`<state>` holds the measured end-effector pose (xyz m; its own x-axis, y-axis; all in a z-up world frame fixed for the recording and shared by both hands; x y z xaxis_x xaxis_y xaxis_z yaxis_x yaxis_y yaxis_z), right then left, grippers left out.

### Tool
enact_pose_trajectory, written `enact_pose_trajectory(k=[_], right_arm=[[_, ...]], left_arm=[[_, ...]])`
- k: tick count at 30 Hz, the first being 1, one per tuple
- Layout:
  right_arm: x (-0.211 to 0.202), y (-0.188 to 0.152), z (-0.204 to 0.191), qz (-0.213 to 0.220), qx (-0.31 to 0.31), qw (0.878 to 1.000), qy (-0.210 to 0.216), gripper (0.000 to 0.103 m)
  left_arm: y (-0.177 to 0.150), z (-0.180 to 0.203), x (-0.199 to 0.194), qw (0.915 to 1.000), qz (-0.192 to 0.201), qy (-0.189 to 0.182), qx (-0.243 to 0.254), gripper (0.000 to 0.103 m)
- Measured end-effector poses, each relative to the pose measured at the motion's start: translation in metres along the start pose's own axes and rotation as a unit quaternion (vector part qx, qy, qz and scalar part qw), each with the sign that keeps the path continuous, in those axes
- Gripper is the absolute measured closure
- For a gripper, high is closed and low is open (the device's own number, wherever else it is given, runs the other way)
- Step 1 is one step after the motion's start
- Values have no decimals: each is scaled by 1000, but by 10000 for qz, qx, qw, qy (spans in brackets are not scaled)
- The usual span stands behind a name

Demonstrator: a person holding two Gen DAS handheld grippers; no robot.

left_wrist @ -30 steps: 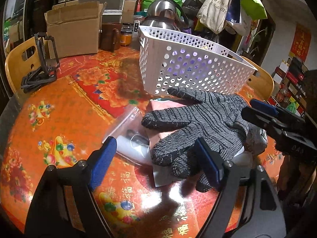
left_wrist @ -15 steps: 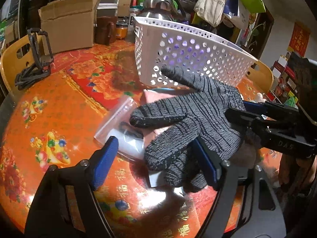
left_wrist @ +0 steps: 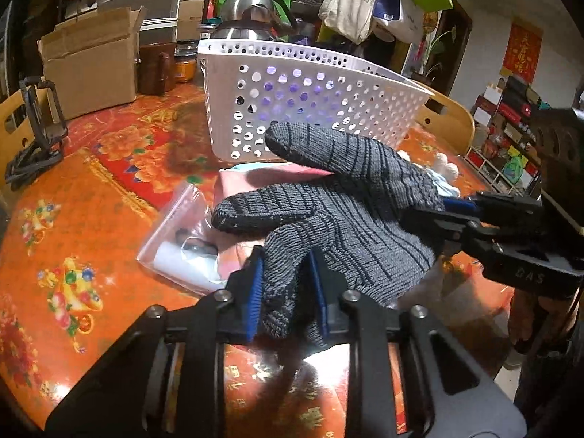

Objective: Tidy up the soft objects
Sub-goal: 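Close both grippers on the gray knit glove, then carry the glove into the white basket and open both grippers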

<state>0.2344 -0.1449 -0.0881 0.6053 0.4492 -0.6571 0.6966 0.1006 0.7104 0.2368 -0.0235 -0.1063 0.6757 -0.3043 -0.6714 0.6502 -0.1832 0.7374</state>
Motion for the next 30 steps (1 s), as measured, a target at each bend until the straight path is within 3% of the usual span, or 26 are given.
enact_pose_trajectory(k=[2, 8, 20, 25, 30], right_arm=[[-2, -3, -1, 3, -3, 10000, 19, 79], [-19, 0, -7, 245, -2, 9996, 148, 80], [-86, 34, -24, 932, -237, 9952, 188, 81], [-104, 71, -19, 1112, -238, 9934, 120, 81], [-114, 138, -1, 1337, -98, 9910, -60, 81]], left_arm=[[0, -1, -1, 10000, 32, -43, -36, 91], [5, 3, -19, 9996, 284, 80, 47, 92], [51, 20, -88, 9946, 1010, 100, 230, 92], [95, 24, -105, 9926, 1186, 66, 253, 92], [173, 23, -113, 9903, 1349, 61, 321, 92]])
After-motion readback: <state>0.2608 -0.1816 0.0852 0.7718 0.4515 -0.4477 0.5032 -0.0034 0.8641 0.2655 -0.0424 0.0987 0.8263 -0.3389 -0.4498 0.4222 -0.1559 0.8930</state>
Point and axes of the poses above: each gripper's, at about its wrist camera, not at the fingertips, and x roughly the way its jaws point, z to its right, y to its top, the point moved 9 cm from there along x, roughly the way its jaws point, and after that the axes turned 9 degrees about x, right-handed, at the moved point
